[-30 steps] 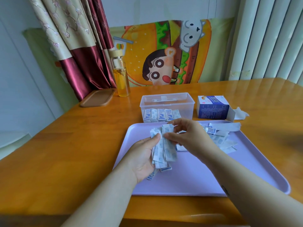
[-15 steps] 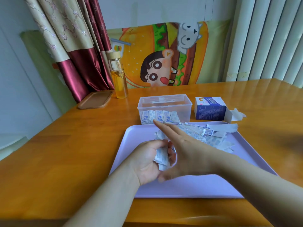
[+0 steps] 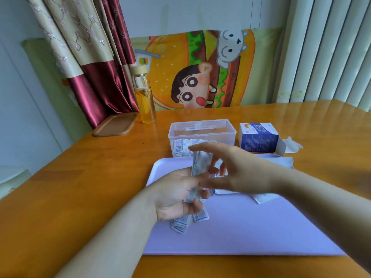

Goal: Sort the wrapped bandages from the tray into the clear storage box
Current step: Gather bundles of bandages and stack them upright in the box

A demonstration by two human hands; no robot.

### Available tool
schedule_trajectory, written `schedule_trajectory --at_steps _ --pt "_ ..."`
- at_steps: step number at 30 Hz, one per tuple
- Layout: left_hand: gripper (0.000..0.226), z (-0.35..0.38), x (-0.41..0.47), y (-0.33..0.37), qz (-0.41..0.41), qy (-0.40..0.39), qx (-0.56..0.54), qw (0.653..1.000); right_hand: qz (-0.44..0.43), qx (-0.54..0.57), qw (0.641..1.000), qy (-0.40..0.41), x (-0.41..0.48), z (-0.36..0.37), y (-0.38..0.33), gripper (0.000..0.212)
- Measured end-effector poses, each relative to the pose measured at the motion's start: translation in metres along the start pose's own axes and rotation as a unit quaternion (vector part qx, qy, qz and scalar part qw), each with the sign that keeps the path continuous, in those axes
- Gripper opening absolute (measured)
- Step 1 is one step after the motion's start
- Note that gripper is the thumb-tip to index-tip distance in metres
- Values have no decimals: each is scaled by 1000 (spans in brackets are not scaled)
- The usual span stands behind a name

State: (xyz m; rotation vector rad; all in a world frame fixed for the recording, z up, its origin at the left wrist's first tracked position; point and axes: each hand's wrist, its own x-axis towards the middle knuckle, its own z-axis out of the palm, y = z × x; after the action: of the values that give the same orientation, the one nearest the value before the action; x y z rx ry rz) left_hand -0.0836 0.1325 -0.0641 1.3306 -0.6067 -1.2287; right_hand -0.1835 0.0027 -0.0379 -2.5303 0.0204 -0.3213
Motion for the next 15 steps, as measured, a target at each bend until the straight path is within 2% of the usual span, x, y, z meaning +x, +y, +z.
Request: schedule_trajectory --at_steps 2,4,9,13,15 --pt "15 -5 4 7 3 0 12 1000 9 -1 1000 26 10 -12 0 44" --pt "13 -8 10 15 13 8 25 1000 17 32 998 43 18 -21 0 33" --pt "15 -8 26 38 107 54 108 987 14 40 995 94 44 -41 3 21" --pt "15 -10 45 58 210 119 227 943 18 5 990 142 67 -58 10 17" --pt "15 -13 55 70 245 127 264 924 12 16 988 156 77 -66 13 26"
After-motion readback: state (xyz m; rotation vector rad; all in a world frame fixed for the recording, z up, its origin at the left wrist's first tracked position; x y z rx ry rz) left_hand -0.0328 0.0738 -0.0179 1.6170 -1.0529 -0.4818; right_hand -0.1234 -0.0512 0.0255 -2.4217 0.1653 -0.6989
